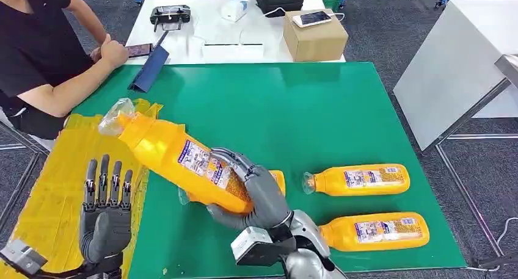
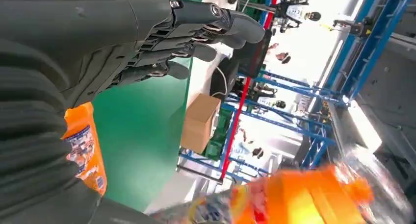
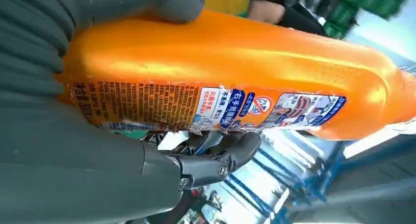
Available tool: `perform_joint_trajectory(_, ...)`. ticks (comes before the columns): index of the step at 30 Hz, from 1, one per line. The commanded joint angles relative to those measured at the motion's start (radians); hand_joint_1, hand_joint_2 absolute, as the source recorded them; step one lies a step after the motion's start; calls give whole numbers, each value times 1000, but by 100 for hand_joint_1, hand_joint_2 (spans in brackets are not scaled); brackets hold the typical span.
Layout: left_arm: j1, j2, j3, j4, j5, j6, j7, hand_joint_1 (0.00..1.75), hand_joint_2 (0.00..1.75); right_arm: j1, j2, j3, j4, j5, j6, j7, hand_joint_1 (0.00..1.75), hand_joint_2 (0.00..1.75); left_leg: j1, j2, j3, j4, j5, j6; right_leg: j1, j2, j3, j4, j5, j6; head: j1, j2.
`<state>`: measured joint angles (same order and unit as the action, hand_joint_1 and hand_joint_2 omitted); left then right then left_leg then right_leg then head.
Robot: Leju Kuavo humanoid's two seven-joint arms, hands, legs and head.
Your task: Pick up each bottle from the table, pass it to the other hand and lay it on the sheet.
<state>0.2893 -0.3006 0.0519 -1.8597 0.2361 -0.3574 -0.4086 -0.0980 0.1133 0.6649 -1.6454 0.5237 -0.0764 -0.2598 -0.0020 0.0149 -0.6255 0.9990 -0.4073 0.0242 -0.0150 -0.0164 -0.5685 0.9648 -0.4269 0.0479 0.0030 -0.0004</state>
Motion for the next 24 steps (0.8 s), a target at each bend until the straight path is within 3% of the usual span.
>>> perform_joint_trajectory(1, -50, 41, -27, 89, 24, 2, 11, 0, 175, -105, 51, 171, 281, 43, 20, 30, 175, 175, 0, 2, 5, -2, -1, -2, 0, 4, 3, -2, 0, -2, 0, 0)
perform_joint_trajectory(18, -67, 50, -45, 132, 27, 3, 26, 0, 175, -147, 62, 239, 369, 53, 36, 19, 175, 175, 0, -1, 2, -1, 0, -1, 0, 1, 2, -1, 0, -2, 0, 0)
perform_joint_trajectory(24, -88, 81, -86, 180, -76, 67, 33, 0, 175, -175, 89, 334, 459, 85, 67, -14, 175, 175, 0, 0, 3, -2, 0, -2, 0, 2, 2, -1, 0, -2, 0, 0)
